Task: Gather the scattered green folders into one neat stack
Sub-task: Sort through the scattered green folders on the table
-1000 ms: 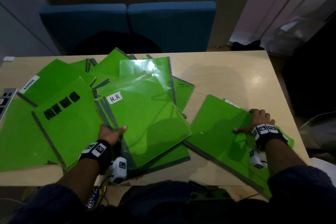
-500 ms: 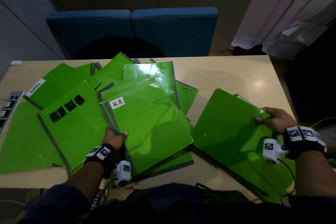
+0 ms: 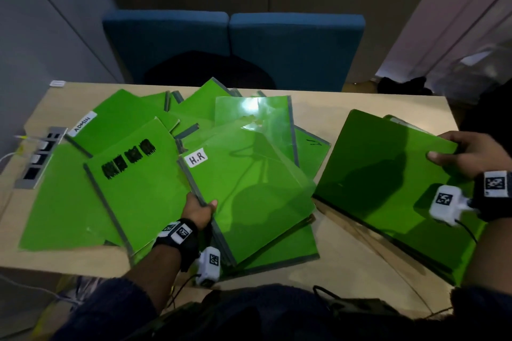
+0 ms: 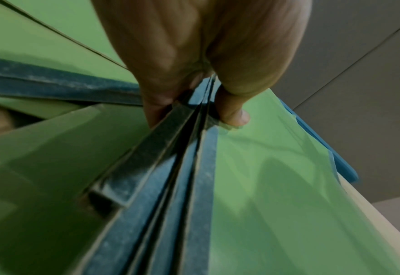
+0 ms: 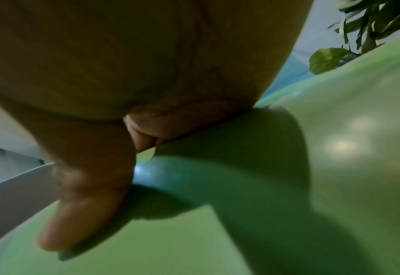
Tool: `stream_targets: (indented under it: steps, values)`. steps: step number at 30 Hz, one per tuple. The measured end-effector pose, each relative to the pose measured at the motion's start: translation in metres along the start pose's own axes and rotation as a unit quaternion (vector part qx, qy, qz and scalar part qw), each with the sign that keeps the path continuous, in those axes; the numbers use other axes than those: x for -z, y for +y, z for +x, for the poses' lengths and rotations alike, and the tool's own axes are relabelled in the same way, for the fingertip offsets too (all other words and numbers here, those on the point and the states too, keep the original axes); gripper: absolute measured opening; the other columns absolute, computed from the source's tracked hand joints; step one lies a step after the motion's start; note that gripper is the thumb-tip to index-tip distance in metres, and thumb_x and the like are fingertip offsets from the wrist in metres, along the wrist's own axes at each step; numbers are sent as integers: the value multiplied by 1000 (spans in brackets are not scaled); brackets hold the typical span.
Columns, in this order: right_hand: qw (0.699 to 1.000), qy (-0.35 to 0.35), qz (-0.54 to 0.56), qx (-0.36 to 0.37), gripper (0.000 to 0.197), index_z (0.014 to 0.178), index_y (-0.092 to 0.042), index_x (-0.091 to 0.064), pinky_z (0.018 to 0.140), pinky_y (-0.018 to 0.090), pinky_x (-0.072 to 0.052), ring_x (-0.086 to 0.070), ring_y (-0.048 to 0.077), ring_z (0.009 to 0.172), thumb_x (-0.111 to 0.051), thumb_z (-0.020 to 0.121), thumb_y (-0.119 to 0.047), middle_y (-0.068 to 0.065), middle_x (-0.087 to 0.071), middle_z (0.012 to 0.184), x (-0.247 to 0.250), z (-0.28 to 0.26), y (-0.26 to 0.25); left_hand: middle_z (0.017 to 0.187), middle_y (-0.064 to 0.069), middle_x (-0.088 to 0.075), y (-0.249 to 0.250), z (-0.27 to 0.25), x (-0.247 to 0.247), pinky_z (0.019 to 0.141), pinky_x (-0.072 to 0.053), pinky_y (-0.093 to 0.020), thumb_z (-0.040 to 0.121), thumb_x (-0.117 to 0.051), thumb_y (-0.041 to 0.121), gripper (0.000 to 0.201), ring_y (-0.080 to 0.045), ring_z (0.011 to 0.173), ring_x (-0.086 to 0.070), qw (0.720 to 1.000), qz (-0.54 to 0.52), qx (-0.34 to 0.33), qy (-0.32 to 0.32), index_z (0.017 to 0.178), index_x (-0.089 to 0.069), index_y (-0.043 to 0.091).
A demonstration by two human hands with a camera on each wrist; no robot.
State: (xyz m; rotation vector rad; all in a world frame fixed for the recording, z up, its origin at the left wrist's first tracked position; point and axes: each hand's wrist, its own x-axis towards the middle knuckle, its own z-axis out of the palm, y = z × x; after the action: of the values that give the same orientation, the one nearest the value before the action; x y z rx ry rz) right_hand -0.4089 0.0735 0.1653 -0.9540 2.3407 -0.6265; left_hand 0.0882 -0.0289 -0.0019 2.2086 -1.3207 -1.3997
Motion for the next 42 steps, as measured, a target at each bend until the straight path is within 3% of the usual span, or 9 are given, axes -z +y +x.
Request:
stream_targets:
  steps: [5, 9, 16, 22, 25, 28, 34, 38, 42]
  values:
    - [997, 68, -38, -10, 58, 96, -35, -68, 78, 49, -58, -72, 29, 76, -79, 50, -69, 1, -75, 76, -6, -2, -11, 118, -17, -55, -5, 3, 8, 90, -42, -37, 94, -59, 23, 36, -36, 116, -53, 1000, 6, -2, -23, 117, -40, 3]
    - [981, 126, -148, 6, 44, 112, -23, -69, 83, 43, -48, -64, 40, 104, -76, 78, -49, 15, -72, 105, -31, -18, -37, 121, -17, -54, -12, 1, 12, 94, -45, -41, 95, -57, 22, 40, -36, 115, -54, 999, 2, -6, -47, 124, -38, 2]
    - [969, 151, -195, 3, 37, 123, -24, -61, 85, 43, -44, -63, 40, 105, -63, 92, -43, 17, -70, 109, -63, -48, -64, 130, -20, -51, -5, -10, 15, 96, -45, -42, 93, -61, 19, 48, -36, 116, -53, 998, 8, -8, -57, 129, -34, 3]
    - [975, 208, -66, 45, 37, 121, -19, -61, 87, 47, -44, -60, 44, 107, -62, 92, -42, 22, -67, 112, -50, -69, -86, 133, -19, -51, -1, -15, 19, 101, -45, -49, 90, -65, 22, 54, -37, 116, -54, 998, -2, 1, -70, 130, -33, 7]
    - [962, 229, 102, 108, 38, 117, -9, -64, 78, 34, -48, -67, 25, 93, -67, 90, -34, 20, -69, 105, -45, -54, -87, 129, -17, -53, -1, -16, 20, 99, -47, -48, 90, -65, 24, 52, -36, 114, -55, 998, 13, -8, -65, 129, -34, 7]
    - [950, 172, 240, 101, 34, 117, 0, -62, 63, 13, -44, -58, -12, 61, -70, 90, -18, 11, -65, 96, -81, -38, -97, 129, -16, -50, 3, -21, 20, 99, -46, -44, 93, -60, 23, 53, -37, 117, -54, 998, 6, -6, -68, 134, -31, 7]
    - [968, -32, 234, 83, 58, 141, -7, -51, 79, 17, -52, -64, 22, 102, -71, 87, -4, 12, -66, 121, -205, -31, -114, 155, -14, -30, 9, -30, 21, 111, -31, -51, 92, -33, 65, 78, -35, 138, -36, 988, -130, 1, -78, 150, -22, 15]
    - [988, -135, 57, 57, 71, 152, -24, -37, 100, 30, -44, -57, 28, 125, -70, 90, -16, 10, -55, 143, -262, -28, -106, 128, -6, -57, -3, -16, 15, 100, -46, -49, 66, -63, 77, 97, -36, 119, -56, 988, -139, -24, -69, 132, -42, 9]
    - [970, -180, -116, 111, 74, 154, -19, -32, 108, 37, -38, -47, 33, 132, -69, 91, -31, 15, -45, 148, -289, -28, -89, 118, -7, -60, -3, -27, 17, 90, -50, -43, 78, -78, 27, 60, -32, 112, -58, 983, -162, -45, -70, 125, -43, 12]
